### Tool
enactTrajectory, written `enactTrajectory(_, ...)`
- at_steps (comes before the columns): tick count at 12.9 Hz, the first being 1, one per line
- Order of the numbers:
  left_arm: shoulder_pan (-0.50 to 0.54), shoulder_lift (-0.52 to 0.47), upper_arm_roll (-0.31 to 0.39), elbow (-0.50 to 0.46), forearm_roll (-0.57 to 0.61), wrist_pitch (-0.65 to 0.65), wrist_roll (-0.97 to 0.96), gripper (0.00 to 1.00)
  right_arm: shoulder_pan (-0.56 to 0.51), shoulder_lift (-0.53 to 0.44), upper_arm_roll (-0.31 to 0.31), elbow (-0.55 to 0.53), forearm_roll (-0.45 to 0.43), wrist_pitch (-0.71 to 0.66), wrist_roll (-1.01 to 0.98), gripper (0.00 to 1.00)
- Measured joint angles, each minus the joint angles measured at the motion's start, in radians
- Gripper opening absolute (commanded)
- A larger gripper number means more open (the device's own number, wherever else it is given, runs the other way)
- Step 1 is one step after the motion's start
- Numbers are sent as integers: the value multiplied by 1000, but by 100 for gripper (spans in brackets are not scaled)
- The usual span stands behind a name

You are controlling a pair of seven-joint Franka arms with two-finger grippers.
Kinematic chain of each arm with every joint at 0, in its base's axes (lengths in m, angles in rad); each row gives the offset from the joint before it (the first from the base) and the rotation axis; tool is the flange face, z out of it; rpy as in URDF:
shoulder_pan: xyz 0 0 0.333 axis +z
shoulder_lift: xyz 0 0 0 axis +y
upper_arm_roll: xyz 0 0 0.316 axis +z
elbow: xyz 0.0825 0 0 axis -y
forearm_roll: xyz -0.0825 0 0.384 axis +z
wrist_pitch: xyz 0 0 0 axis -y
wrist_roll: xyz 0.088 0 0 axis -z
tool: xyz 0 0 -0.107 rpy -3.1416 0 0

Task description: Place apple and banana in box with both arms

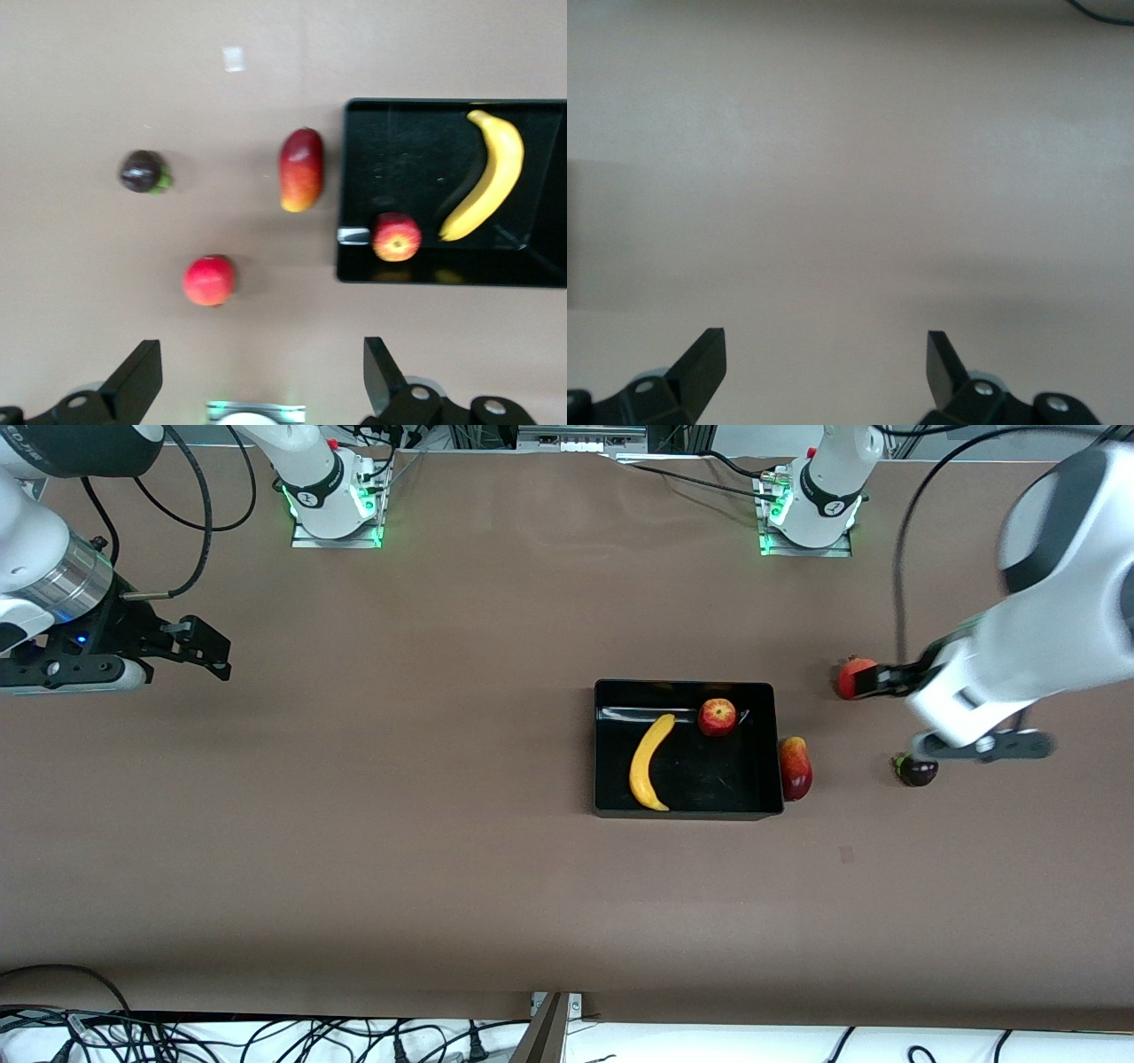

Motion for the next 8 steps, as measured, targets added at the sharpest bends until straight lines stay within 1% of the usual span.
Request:
enactTrajectory(1, -5, -43, 64, -32, -32, 30, 63, 100, 0, 0, 0, 0, 0, -4, 0, 100)
enactTrajectory(2, -16, -103, 128, -98, -58, 96, 117, 100, 0, 0, 0, 0, 0, -7, 0, 100)
enactTrajectory(3, -33, -174, 186, -190, -71, 167, 159, 100, 0, 0, 0, 0, 0, -8, 0, 100)
enactTrajectory(4, -47, -245, 228, -285, -74, 224, 180, 100, 0, 0, 0, 0, 0, -9, 0, 100)
enactTrajectory(5, -53, -307, 253, -370, -74, 259, 186, 100, 0, 0, -1, 0, 0, -10, 0, 100)
enactTrajectory(6, -54, -349, 260, -428, -74, 265, 190, 100, 0, 0, -1, 0, 0, -14, 0, 100)
enactTrajectory(7, -55, -376, 261, -466, -74, 265, 197, 100, 0, 0, -1, 0, 1, -28, 0, 100)
enactTrajectory(8, -59, -388, 261, -483, -74, 267, 198, 100, 0, -1, -1, 0, 2, -53, 0, 100)
